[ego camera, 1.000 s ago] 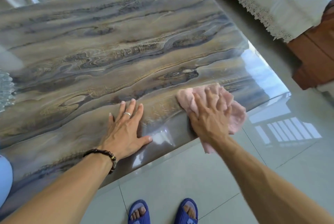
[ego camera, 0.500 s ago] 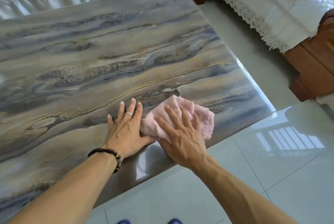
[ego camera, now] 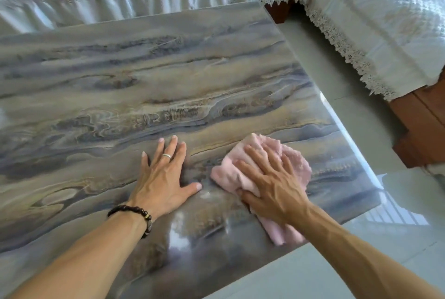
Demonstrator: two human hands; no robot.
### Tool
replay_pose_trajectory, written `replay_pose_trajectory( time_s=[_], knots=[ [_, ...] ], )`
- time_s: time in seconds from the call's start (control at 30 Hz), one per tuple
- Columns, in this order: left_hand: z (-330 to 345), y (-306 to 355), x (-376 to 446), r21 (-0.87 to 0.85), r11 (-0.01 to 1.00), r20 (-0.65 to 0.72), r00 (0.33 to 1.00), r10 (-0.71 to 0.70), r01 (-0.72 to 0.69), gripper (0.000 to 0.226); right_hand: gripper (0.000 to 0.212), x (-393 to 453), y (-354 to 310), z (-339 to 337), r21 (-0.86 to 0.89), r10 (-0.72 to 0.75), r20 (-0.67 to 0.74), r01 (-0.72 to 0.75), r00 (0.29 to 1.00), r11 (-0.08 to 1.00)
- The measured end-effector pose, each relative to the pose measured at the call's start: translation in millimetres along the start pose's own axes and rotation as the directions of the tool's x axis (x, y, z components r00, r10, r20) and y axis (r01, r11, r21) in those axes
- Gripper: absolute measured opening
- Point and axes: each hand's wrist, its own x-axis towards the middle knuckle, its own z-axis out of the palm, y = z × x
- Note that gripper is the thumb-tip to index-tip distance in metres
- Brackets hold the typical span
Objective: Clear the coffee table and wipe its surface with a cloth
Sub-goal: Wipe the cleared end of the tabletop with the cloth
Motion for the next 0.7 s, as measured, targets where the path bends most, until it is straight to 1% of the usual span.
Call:
replay_pose_trajectory(
  time_s=[0.03,0.07,0.1,0.13,0.17,0.23,0.27,0.3,0.33,0.37,0.4,0.43,0.47,0.5,0.53,0.57,0.6,0.63,0.67,0.7],
  knots=[
    [-5,-3,7,-0.014,1.0,0.004,1.0,0.001,-0.001,0.097,0.057,21,6,-7,0.018,0.14,-0.015,-0.14,0.99,0.99],
    [-9,-6,13,-0.019,1.0,0.011,1.0,0.001,-0.001,0.097,0.057,46,3,-13,0.06,0.297,-0.019,-0.295,0.955,0.954],
    [-11,-10,19,-0.019,1.0,0.009,1.0,-0.001,0.001,0.097,0.057,71,-12,-16,0.103,0.419,-0.012,-0.416,0.908,0.904],
    [-14,-15,27,-0.008,1.0,-0.001,1.0,-0.006,0.006,0.097,0.057,93,-32,-17,0.113,0.459,-0.007,-0.456,0.888,0.883],
    [-17,-21,35,0.007,1.0,-0.011,1.0,-0.011,0.011,0.097,0.058,107,-51,-14,0.096,0.425,-0.012,-0.422,0.905,0.902],
    [-22,-30,47,0.017,1.0,-0.027,0.999,-0.022,0.022,0.097,0.06,104,-76,-3,0.091,0.233,-0.025,-0.23,0.972,0.969],
    [-25,-33,52,0.014,1.0,-0.025,0.999,-0.021,0.021,0.097,0.061,90,-74,1,0.07,0.137,-0.024,-0.135,0.99,0.988],
    [-28,-35,55,0.009,1.0,-0.019,1.0,-0.018,0.018,0.096,0.061,75,-64,2,0.045,0.076,-0.007,-0.076,0.997,0.996],
    [-32,-37,58,0.007,1.0,-0.012,1.0,-0.018,0.018,0.094,0.062,67,-47,-3,0.03,0.066,0.017,-0.067,0.998,0.997],
    [-36,-40,62,0.006,1.0,-0.007,1.0,-0.021,0.021,0.089,0.063,66,-26,-7,0.009,0.12,0.021,-0.121,0.993,0.993],
    [-41,-43,67,0.002,1.0,-0.009,1.0,-0.028,0.028,0.085,0.064,74,-10,-14,0.007,0.219,0.02,-0.219,0.976,0.976],
    [-45,-47,72,-0.007,0.999,-0.019,0.999,-0.038,0.038,0.08,0.064,92,-3,-21,0.046,0.356,0.027,-0.357,0.934,0.933],
    [-48,-51,77,-0.016,0.999,-0.032,0.998,-0.047,0.047,0.077,0.062,113,-8,-26,0.106,0.487,0.036,-0.488,0.873,0.867],
    [-49,-54,81,-0.018,0.998,-0.04,0.997,-0.06,0.059,0.075,0.06,132,-24,-28,0.14,0.565,0.041,-0.565,0.824,0.813],
    [-49,-58,86,-0.018,0.997,-0.042,0.996,-0.075,0.074,0.073,0.059,146,-45,-27,0.141,0.564,0.021,-0.561,0.826,0.816],
    [-48,-61,89,-0.017,0.996,-0.042,0.995,-0.091,0.091,0.071,0.057,151,-67,-21,0.126,0.474,-0.035,-0.467,0.88,0.875],
    [-47,-62,91,-0.017,0.995,-0.04,0.994,-0.102,0.101,0.071,0.056,147,-82,-14,0.109,0.345,-0.056,-0.338,0.937,0.935],
    [-45,-63,92,-0.017,0.994,-0.038,0.993,-0.108,0.107,0.07,0.057,135,-88,-9,0.084,0.198,-0.03,-0.195,0.98,0.977],
    [-44,-63,92,-0.019,0.994,-0.037,0.993,-0.11,0.109,0.07,0.059,119,-82,-6,0.057,0.084,0.012,-0.084,0.996,0.995],
    [-44,-63,93,-0.027,0.993,-0.035,0.993,-0.112,0.111,0.07,0.06,108,-65,-11,0.033,0.032,0.052,-0.033,0.998,0.999]
  ],
)
